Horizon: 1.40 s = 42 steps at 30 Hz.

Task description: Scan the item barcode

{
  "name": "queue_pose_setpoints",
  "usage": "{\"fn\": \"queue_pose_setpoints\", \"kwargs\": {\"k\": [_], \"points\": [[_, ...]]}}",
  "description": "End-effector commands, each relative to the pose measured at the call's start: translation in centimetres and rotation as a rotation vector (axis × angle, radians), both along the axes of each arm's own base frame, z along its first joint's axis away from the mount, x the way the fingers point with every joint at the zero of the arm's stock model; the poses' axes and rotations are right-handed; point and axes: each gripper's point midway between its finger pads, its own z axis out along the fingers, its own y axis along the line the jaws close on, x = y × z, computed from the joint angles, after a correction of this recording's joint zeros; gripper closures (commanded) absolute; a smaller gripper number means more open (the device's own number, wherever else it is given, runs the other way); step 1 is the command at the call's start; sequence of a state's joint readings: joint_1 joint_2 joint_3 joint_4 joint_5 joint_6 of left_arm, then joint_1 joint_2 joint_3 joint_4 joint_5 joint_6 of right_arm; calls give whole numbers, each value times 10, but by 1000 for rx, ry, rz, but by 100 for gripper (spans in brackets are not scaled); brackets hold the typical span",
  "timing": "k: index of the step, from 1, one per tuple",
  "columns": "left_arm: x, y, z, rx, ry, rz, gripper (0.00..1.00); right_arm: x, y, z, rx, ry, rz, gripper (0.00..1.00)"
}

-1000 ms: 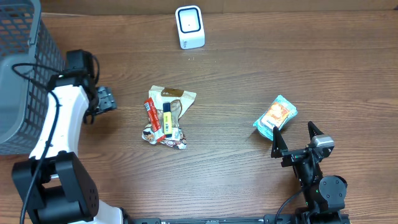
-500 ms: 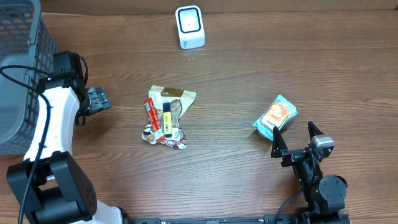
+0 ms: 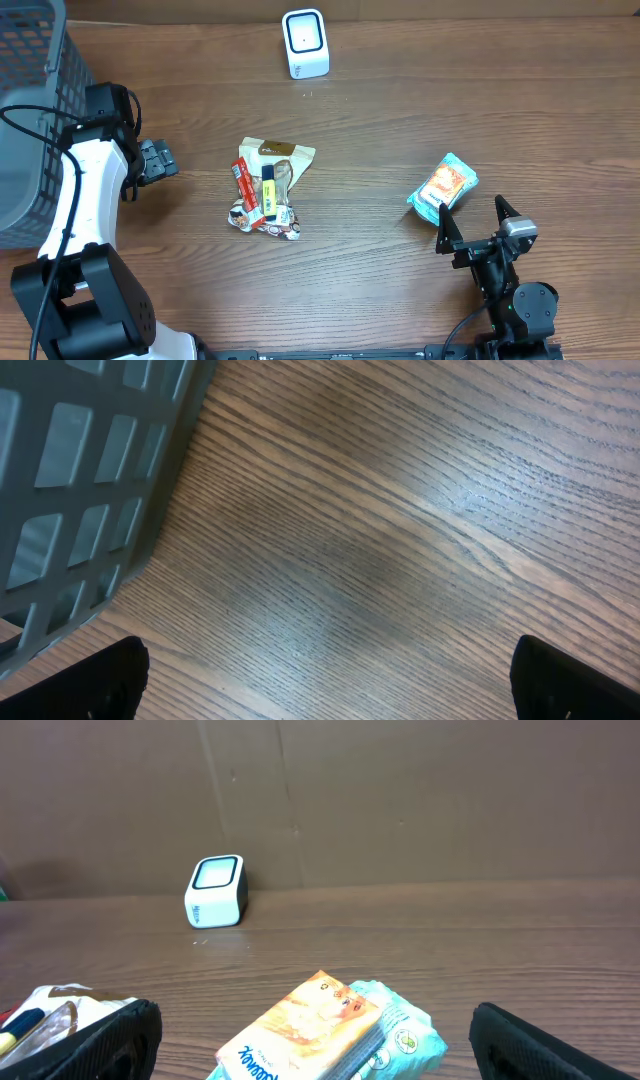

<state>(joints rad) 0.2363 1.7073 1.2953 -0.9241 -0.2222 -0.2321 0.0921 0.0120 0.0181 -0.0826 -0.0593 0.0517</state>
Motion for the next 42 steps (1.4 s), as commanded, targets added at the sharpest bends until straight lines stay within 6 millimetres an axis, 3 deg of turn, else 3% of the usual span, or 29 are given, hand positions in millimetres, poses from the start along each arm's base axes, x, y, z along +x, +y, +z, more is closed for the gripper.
{"fn": "queue_pose_setpoints", "kwargs": {"k": [1,24,34,37,42], "points": [[4,5,13,24,-32,-3,0,0,-2,-2,-3,-3,-11,0],[4,5,13,24,-32,-3,0,0,-1,2,6,-7,-7,0],[4,5,13,24,-32,-3,0,-27,-3,119,44,28,-1,0],[4,5,13,24,-32,-3,0,-21,-2,139,35,160,-4,0],[4,5,13,24,-32,-3,0,5,0,151,6,474,-12,0]]}}
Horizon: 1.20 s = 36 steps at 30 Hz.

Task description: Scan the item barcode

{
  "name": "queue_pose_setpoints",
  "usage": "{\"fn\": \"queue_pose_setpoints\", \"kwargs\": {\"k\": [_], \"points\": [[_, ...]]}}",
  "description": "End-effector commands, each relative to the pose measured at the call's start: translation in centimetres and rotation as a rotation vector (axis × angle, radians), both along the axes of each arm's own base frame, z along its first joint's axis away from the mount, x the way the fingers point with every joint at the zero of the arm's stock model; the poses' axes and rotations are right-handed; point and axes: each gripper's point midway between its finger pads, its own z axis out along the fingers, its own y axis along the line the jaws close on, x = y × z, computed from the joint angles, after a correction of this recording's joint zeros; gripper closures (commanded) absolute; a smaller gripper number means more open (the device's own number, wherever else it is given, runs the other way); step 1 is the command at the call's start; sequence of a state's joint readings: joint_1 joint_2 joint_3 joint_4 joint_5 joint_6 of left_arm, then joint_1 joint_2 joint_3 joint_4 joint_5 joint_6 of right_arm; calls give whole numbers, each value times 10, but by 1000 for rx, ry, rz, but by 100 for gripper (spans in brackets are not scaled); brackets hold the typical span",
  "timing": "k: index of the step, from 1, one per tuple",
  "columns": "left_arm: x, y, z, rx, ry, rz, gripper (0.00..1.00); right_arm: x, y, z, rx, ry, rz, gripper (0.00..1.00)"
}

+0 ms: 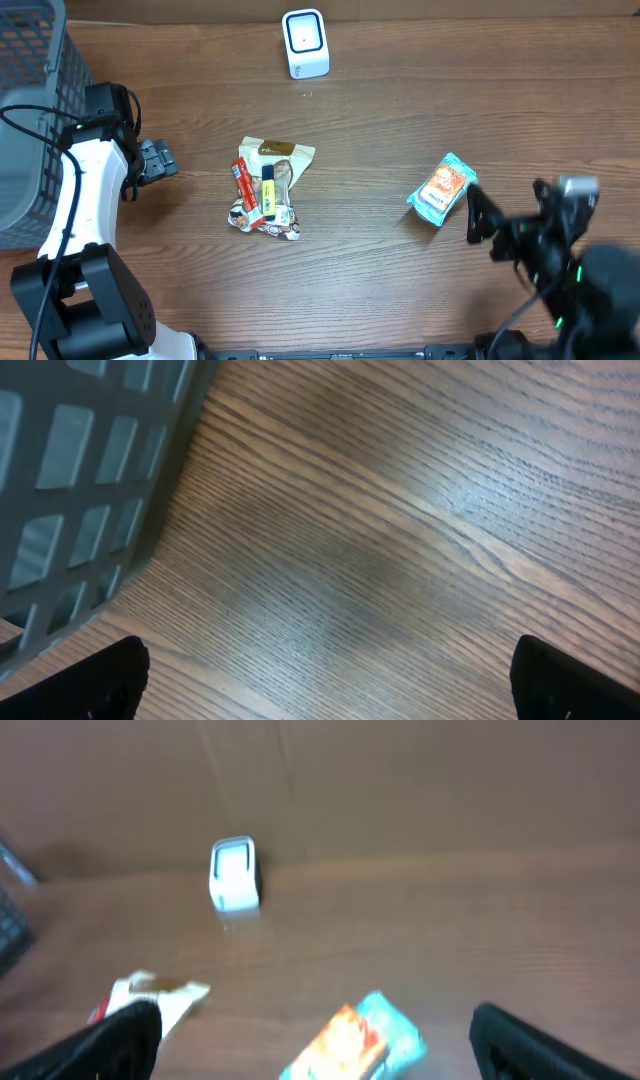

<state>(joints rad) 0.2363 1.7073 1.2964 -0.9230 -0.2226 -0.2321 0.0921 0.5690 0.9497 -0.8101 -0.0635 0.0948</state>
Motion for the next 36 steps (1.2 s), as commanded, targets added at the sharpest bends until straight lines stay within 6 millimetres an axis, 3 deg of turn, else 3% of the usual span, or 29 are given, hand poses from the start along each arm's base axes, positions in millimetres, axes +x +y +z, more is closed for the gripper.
{"fn": "queue_pose_setpoints", "kwargs": {"k": [1,5,9,10,12,14,18,23,28,31,34,35,36], "points": [[3,4,12,23,-29,-4,0,26,2,13,-7,168,-6,0],[3,4,12,23,-30,-3,0,52,18,12,22,323,64,0],[3,4,12,23,-30,-3,0,70,44,-12,96,465,182,0],[3,5,12,23,-29,-4,0,71,47,-21,106,508,193,4],[3,4,12,23,-30,-3,0,69,47,-43,122,616,173,36],[3,4,12,23,-29,-4,0,66,41,-59,170,712,78,45],[3,4,12,23,-29,-4,0,63,27,-83,244,821,-134,40],[3,4,12,23,-30,-3,0,58,4,-109,206,850,-374,33],[3,4,12,23,-30,-3,0,60,10,-131,180,852,-391,28],[3,4,12,23,-29,-4,0,68,19,-144,185,825,-362,0],[3,4,12,23,-29,-4,0,69,20,-148,188,828,-360,0],[3,5,12,23,-29,-4,0,69,20,-149,187,830,-361,4],[3,5,12,23,-29,-3,0,69,20,-150,188,831,-362,16]]}}
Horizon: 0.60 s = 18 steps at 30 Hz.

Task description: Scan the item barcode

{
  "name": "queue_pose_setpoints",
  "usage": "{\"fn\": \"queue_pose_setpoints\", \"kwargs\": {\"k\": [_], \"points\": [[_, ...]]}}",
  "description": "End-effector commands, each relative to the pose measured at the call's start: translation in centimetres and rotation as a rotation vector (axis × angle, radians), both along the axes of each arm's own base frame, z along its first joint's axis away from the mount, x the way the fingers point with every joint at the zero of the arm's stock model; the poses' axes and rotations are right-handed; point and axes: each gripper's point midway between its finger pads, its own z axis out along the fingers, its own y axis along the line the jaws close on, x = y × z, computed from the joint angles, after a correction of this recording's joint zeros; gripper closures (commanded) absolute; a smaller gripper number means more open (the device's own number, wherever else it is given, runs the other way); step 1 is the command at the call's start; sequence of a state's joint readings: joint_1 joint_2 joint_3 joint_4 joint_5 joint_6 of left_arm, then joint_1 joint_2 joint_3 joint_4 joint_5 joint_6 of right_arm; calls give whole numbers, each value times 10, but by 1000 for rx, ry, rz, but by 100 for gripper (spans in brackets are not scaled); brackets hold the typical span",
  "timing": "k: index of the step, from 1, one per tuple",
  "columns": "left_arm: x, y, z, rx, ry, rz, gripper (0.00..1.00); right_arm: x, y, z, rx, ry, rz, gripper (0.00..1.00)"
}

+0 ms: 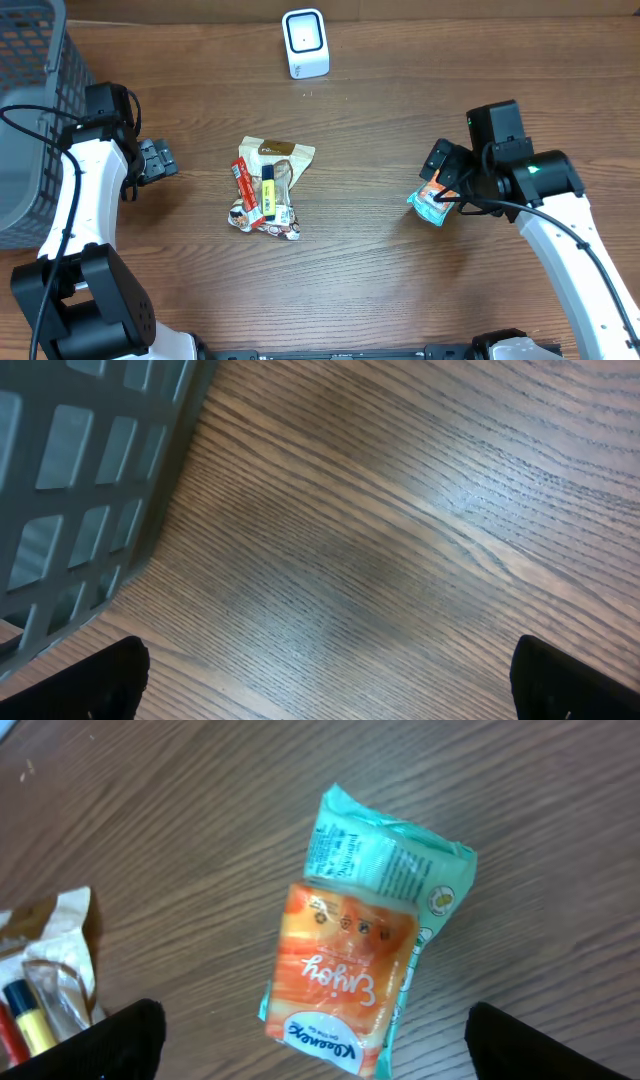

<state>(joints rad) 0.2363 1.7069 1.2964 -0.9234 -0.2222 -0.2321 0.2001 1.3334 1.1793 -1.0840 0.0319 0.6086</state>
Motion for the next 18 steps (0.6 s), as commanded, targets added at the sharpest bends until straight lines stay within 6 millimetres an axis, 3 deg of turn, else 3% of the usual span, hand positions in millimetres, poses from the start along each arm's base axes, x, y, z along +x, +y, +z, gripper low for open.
{"fn": "queue_pose_setpoints", "kwargs": {"k": [1,2,18], "points": [[3,5,12,23,-29,-4,0,1,-3,-2,-8,-4,-30,23],[3,5,12,24,-29,-3,0,1,-3,-3,-3,-2,-40,27],[3,5,12,23,-29,-3,0,2,3,-56,-44,138,-51,28]]}}
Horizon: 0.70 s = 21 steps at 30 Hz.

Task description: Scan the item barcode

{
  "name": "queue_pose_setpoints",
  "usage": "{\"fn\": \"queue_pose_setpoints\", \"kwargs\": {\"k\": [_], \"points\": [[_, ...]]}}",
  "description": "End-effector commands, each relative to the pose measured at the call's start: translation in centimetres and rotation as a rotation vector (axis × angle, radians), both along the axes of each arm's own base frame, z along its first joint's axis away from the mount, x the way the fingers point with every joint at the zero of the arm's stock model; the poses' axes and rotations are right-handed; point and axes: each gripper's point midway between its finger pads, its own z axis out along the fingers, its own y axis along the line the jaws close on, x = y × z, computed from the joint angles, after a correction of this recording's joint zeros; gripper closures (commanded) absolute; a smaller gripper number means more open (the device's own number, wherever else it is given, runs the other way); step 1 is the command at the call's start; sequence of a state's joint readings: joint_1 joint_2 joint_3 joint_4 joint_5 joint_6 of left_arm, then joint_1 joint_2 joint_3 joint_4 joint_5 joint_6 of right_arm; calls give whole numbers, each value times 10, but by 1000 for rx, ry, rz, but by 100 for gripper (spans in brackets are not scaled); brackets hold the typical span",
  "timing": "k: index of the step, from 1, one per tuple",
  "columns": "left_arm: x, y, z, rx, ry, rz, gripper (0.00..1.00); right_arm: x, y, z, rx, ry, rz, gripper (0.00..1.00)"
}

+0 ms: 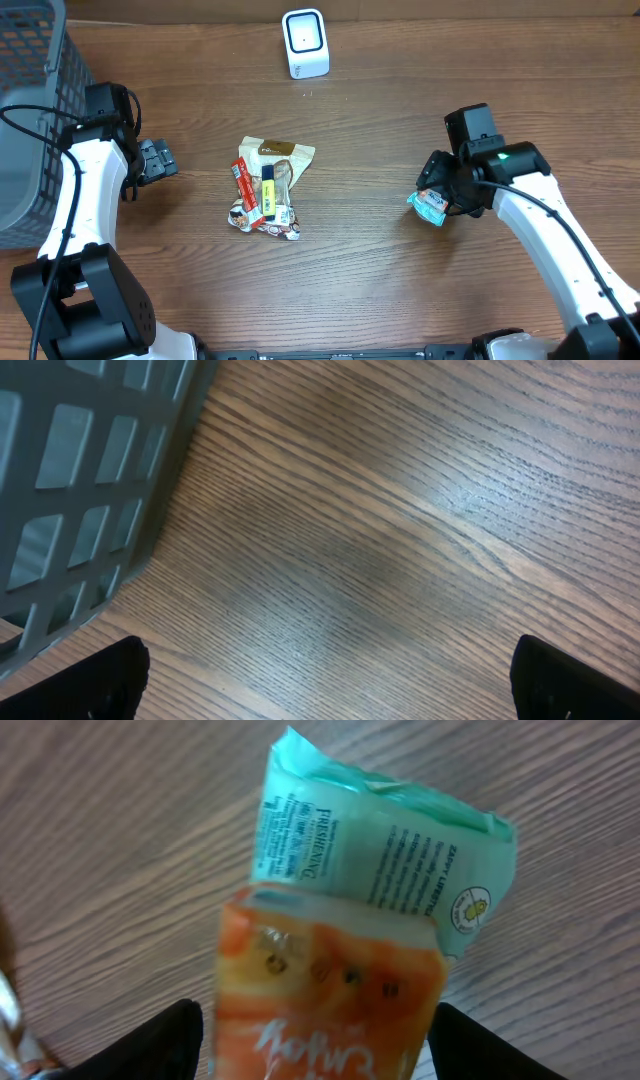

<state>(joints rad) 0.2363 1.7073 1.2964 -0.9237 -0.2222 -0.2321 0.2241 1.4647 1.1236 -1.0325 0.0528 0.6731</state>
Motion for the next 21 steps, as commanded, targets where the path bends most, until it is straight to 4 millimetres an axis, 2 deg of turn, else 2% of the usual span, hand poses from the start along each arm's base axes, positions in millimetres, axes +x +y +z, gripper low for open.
{"fn": "queue_pose_setpoints", "kwargs": {"k": [1,7,9,16,20,21], "points": [[3,5,12,23,-30,-3,0,1,-1,-4,-17,8,-6,31],[3,5,12,23,-30,-3,0,3,-1,-2,-17,-1,2,47],[3,5,12,23,-30,-4,0,7,0,7,-21,-20,32,59],[3,5,12,23,-30,-3,0,16,3,37,-13,-56,53,59],[3,5,12,23,-30,-3,0,19,24,42,89,-67,102,59],[3,5,12,23,-30,-3,0,21,36,44,128,-80,132,59]]}}
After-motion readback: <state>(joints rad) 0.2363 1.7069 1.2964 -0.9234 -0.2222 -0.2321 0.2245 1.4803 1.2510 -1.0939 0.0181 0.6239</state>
